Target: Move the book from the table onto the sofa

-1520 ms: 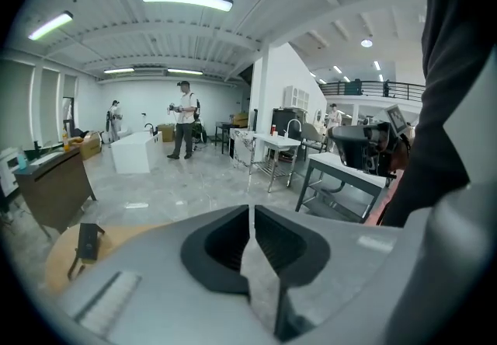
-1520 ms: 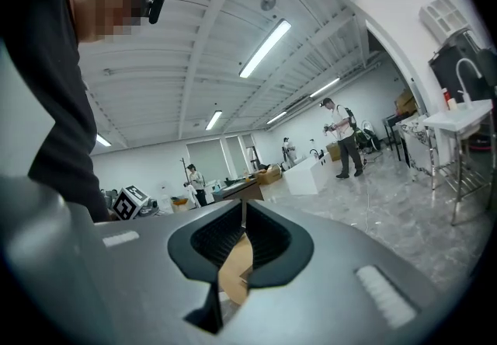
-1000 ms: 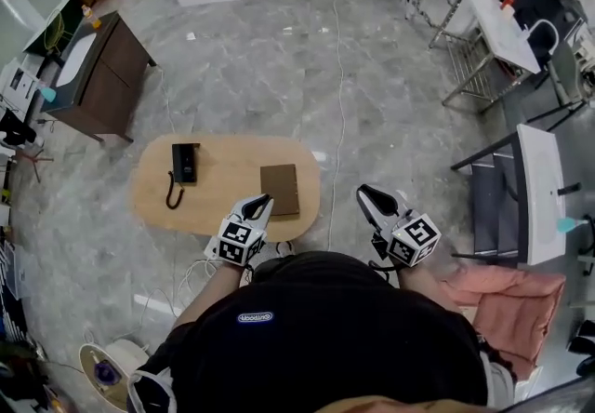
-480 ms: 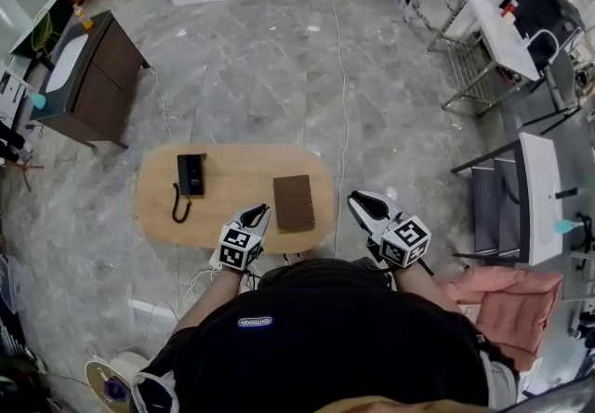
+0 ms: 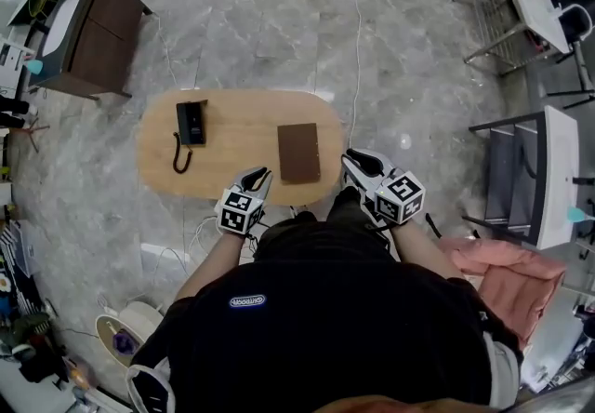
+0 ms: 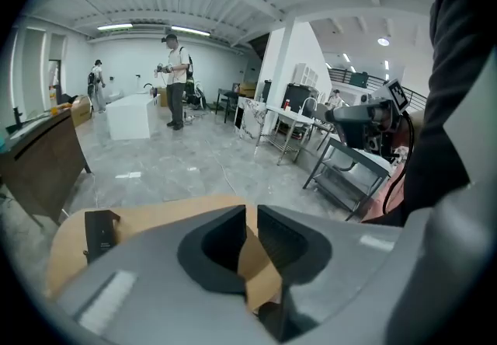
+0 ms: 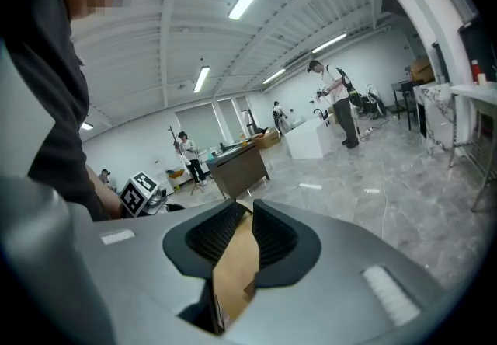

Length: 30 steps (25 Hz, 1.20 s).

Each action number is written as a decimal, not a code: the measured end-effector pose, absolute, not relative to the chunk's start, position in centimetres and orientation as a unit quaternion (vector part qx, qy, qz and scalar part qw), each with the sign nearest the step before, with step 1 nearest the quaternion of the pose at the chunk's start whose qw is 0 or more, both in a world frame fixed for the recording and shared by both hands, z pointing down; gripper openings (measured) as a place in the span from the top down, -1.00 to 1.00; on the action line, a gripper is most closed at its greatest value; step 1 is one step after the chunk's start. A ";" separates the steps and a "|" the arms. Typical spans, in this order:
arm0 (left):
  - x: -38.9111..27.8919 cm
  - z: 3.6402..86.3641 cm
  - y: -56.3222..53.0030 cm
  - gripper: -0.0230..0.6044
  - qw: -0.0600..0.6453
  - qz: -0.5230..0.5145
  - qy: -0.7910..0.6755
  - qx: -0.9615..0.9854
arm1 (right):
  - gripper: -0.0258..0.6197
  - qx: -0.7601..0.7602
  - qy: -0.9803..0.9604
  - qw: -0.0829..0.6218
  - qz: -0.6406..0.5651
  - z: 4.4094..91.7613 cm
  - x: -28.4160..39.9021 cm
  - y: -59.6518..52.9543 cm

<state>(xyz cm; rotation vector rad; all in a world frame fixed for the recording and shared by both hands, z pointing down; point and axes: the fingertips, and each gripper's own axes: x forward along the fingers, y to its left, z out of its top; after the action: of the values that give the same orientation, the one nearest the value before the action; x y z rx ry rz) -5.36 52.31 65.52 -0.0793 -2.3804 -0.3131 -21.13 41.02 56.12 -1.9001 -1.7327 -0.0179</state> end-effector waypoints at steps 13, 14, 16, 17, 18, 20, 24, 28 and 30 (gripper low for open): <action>-7.5 72.9 51.7 0.51 0.415 -0.205 -0.881 -0.096 | 0.35 -0.743 -0.553 0.371 -0.070 67.5 -23.6 43.8; -7.6 73.6 51.7 0.47 0.415 -0.215 -0.879 -0.099 | 0.34 -0.744 -0.546 0.378 -0.076 68.4 -23.7 43.9; -7.9 75.2 51.8 0.39 0.416 -0.231 -0.874 -0.103 | 0.29 -0.741 -0.536 0.395 -0.085 70.4 -23.8 44.1; -8.0 76.0 51.9 0.35 0.418 -0.237 -0.871 -0.104 | 0.27 -0.739 -0.533 0.403 -0.088 71.5 -23.9 44.3; -8.0 76.8 52.1 0.31 0.422 -0.242 -0.867 -0.105 | 0.24 -0.735 -0.531 0.411 -0.092 72.5 -24.1 44.5; -8.1 78.4 52.4 0.26 0.428 -0.254 -0.861 -0.106 | 0.16 -0.727 -0.532 0.423 -0.100 74.6 -24.4 44.9; -8.8 80.1 53.0 0.13 0.408 -0.302 -0.855 -0.108 | -0.09 -0.710 -0.537 0.442 -0.109 77.9 -25.0 45.8; -9.1 80.8 52.6 -0.05 0.401 -0.313 -0.856 -0.092 | -0.34 -0.706 -0.535 0.450 -0.115 79.2 -24.9 46.5; -8.9 81.6 52.2 -0.11 0.405 -0.321 -0.851 -0.092 | -0.39 -0.708 -0.530 0.450 -0.124 79.7 -24.9 46.8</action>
<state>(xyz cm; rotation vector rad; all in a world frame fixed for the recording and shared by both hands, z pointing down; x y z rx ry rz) -8.89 52.18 81.57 -0.2313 -2.1482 -0.8093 -24.90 46.81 79.67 -1.7494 -1.3105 -0.3064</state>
